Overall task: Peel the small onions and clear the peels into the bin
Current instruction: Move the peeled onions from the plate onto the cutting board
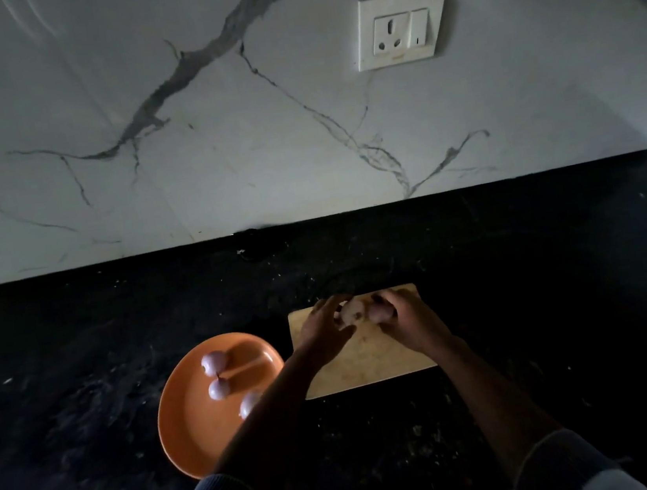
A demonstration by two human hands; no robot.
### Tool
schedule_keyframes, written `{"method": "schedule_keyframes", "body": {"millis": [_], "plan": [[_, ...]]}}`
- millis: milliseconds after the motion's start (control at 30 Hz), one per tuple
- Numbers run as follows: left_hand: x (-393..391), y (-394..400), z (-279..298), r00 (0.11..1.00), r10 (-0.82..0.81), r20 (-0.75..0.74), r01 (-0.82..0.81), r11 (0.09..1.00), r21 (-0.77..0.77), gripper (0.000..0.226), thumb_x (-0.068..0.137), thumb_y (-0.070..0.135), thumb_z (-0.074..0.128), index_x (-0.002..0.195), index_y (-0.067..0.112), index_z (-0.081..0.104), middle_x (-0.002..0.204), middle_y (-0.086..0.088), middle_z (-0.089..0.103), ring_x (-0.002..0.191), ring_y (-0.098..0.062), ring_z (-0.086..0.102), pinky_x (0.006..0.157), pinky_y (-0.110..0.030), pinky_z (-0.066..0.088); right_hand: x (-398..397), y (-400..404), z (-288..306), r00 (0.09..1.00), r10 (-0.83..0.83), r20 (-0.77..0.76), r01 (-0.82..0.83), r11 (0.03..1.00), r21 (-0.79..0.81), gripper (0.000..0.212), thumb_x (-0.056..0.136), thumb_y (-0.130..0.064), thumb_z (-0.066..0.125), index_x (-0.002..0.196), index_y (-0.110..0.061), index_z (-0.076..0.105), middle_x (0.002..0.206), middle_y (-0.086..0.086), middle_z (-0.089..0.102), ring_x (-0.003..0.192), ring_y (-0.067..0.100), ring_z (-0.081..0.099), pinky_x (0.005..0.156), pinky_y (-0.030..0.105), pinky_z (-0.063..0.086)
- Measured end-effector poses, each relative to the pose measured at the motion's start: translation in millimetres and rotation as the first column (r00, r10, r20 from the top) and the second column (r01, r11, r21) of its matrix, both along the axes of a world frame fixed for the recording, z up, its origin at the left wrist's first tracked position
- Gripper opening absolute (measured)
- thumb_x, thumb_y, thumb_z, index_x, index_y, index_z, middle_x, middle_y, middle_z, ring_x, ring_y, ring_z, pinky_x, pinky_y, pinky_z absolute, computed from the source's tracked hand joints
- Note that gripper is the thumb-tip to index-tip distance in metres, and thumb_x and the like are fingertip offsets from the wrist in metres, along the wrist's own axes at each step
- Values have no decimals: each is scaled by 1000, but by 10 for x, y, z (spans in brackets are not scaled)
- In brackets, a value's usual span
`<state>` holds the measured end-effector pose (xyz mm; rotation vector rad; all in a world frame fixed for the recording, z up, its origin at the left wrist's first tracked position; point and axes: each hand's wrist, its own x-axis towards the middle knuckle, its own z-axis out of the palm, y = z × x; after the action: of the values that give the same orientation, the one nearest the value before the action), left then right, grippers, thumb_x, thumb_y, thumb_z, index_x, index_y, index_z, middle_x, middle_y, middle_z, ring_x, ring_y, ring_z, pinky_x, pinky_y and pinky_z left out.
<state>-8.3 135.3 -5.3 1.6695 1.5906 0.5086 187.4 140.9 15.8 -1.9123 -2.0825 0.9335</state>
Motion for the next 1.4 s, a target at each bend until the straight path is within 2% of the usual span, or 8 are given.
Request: {"method": "schedule_keyframes", "body": {"millis": [433, 600, 667, 767, 867, 1033, 1233, 1400], "plan": [[-23, 12, -18, 998, 49, 42, -47, 998, -33, 66, 83, 15, 75, 142, 26, 48, 132, -6, 55, 102, -19, 64, 85, -42, 59, 43, 71, 93, 998, 47, -36, -48, 998, -32, 79, 75, -38, 85, 143, -32, 46, 144, 2, 45, 131, 20, 47, 100, 33, 47], [-176, -48, 100, 998, 58, 20, -58, 998, 2, 53, 91, 11, 65, 140, 24, 48, 132, -5, 50, 102, -14, 58, 75, -19, 50, -54, 159, 210, 999, 48, -12, -46, 991, 122, 55, 87, -43, 72, 138, -32, 53, 140, -2, 50, 130, 18, 48, 104, 33, 43], [-346, -98, 220, 993, 117, 3, -117, 991, 57, 49, 91, 8, 64, 137, 20, 52, 130, -6, 51, 102, -16, 59, 74, -13, 46, -215, 185, 261, 997, 76, -12, -71, 972, 224, 47, 89, -40, 70, 133, -29, 57, 135, -2, 55, 126, 18, 52, 103, 32, 44], [-748, -249, 374, 962, 274, 12, -272, 944, 185, 39, 89, 4, 64, 127, 12, 61, 122, -9, 58, 105, -22, 60, 86, -22, 45, -660, 174, 319, 981, 188, -51, -166, 944, 286, 43, 90, -29, 72, 130, -21, 60, 129, 3, 59, 121, 20, 55, 100, 30, 43], [-1276, -567, 428, 876, 482, 13, -472, 851, 231, 31, 89, 9, 65, 120, 15, 63, 118, -5, 57, 101, -21, 60, 82, -30, 49, -1251, 95, 339, 937, 319, -143, -273, 923, 270, 43, 87, -20, 74, 128, -18, 61, 125, 5, 59, 119, 21, 57, 100, 26, 41], [-1836, -1171, 276, 746, 664, -51, -658, 747, 100, 39, 82, 14, 73, 118, 12, 57, 117, -6, 52, 98, -18, 54, 82, -29, 45, -2183, -150, 325, 853, 509, -112, -504, 861, 70, 56, 92, -12, 62, 141, -37, 49, 143, -3, 44, 130, 17, 47, 106, 37, 44], [-1891, -1467, 32, 812, 584, -2, -582, 808, -90, 61, 74, 20, 83, 128, 18, 55, 129, -1, 50, 106, -19, 60, 88, -39, 57, -2618, -222, 109, 758, 652, -16, -652, 756, -54, 52, 95, -19, 61, 141, -42, 52, 148, -5, 41, 134, 19, 43, 110, 40, 40], [-1784, -1393, -35, 817, 576, 41, -572, 817, -77, 46, 82, 27, 78, 123, 26, 58, 122, 4, 50, 93, -17, 66, 83, -39, 58, -2552, -230, -13, 850, 526, -24, -525, 850, 44, 39, 96, -13, 57, 130, -30, 61, 133, 2, 51, 123, 21, 52, 101, 35, 46]]}}
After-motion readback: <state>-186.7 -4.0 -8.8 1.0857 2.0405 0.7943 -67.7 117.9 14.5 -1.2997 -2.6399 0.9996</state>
